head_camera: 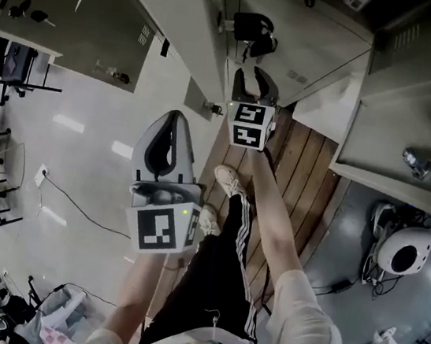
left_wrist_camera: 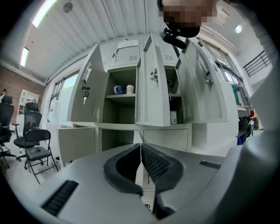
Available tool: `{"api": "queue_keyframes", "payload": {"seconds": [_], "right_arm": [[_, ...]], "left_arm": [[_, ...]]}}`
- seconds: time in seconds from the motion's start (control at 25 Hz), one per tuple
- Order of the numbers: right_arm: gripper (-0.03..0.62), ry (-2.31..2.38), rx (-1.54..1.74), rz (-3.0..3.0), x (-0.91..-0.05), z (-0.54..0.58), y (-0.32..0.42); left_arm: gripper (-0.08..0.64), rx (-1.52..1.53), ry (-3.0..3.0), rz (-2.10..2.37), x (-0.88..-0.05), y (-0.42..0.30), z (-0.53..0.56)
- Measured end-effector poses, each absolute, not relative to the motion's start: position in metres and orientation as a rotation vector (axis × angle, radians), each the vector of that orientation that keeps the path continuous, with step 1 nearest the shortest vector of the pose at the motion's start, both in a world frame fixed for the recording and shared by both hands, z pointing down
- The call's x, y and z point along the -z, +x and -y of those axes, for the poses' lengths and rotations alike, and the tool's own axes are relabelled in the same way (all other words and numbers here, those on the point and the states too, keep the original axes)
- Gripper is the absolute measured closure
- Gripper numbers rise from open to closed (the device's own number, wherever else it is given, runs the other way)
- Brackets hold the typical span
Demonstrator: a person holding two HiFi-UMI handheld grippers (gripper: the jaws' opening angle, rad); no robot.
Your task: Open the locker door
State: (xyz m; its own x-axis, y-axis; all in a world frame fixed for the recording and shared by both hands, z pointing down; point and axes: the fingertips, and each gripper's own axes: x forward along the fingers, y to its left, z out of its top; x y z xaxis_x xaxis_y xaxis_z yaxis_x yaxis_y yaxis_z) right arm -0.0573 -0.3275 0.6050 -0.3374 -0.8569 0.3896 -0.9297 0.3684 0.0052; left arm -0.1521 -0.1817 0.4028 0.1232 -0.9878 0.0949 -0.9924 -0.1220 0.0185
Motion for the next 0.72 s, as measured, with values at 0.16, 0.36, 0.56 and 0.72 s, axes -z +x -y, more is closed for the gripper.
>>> {"api": "queue_keyframes", "payload": {"seconds": [0.16,0.36,0.56,0.72], "right_arm": [[0.462,1.531,-0.287,2.291,-0.629,0.345,-0.067],[0.463,1.526,-0.297,2.282,-0.65,0.368,-0.073],[0.463,1.507,-0.302,2.276,-0.66,0.386,-0.075],[0.469,1.481,-0.334,2.25,-0.672,0.389,-0.076]], "left_arm": [[0.543,-0.096,2.304,2.026,-0.413,-0.156,0.182],[0.543,-0.092,2.271,2.037,-0.425,-0.161,0.18],[0.544,-0.052,2.241,2.041,-0.426,-0.146,0.19],[0.543,-0.042,2.223,2.056,-0.426,-0.135,0.188]]}}
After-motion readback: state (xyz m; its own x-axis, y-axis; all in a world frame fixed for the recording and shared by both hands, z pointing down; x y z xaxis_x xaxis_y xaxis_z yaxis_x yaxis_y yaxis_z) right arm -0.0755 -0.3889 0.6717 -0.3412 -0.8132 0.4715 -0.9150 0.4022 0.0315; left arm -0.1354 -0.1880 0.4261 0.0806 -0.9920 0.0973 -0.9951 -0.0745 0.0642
